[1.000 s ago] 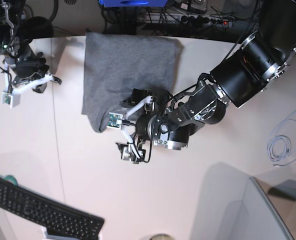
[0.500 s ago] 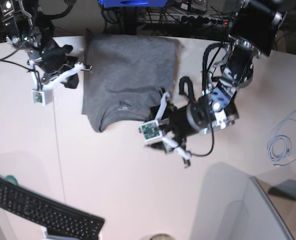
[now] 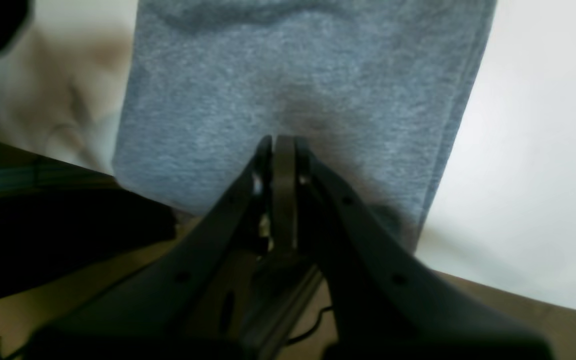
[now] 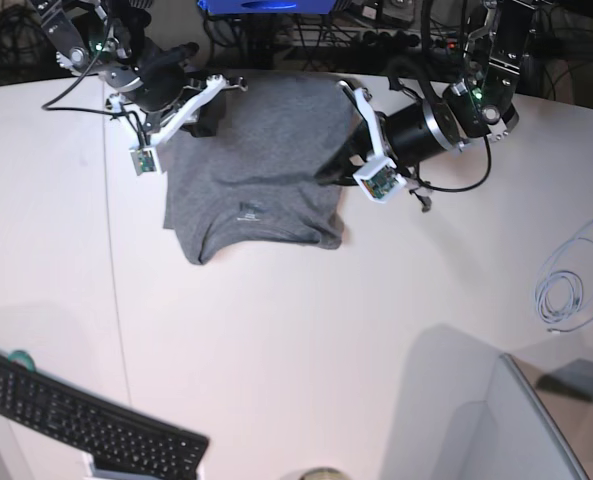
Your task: Layout the t-shirt on the table in an organized manner, then fold the t-shirt properly
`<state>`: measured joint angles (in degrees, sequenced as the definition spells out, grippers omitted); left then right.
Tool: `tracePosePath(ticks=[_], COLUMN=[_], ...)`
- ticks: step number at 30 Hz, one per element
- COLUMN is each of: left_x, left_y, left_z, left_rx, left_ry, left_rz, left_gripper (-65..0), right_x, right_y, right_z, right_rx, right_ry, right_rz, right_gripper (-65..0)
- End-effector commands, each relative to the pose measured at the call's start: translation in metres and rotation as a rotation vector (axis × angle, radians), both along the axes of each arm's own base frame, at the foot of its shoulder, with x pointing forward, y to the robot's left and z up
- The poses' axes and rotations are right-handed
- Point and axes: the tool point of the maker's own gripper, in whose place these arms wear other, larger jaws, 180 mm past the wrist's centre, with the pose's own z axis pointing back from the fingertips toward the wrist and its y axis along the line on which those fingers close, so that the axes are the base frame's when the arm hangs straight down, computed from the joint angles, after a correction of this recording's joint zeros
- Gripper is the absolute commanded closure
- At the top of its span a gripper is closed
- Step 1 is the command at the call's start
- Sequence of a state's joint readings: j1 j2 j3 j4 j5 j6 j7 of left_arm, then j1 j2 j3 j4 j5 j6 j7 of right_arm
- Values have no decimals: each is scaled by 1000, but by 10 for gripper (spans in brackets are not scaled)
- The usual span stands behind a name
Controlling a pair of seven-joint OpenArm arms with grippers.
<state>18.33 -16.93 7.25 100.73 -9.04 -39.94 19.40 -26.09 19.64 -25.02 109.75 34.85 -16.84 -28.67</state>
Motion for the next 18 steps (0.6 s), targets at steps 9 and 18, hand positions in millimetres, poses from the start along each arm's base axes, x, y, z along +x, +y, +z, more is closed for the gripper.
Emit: tracePosePath(ticks=[9,18], left_x=[-42,-45], left_y=[-2,12], left_z=[-61,-87], left_rx=[9,41], left_ry=[206,276], left_rz=[-21,8], left_gripper=[0,0], right_x=[-3,-13], right_y=[-18,-26], right_z=[-35,-73], right_rx=[-123,-154], right_ry=[8,54], right_rz=[-3,1], right_gripper=[0,0])
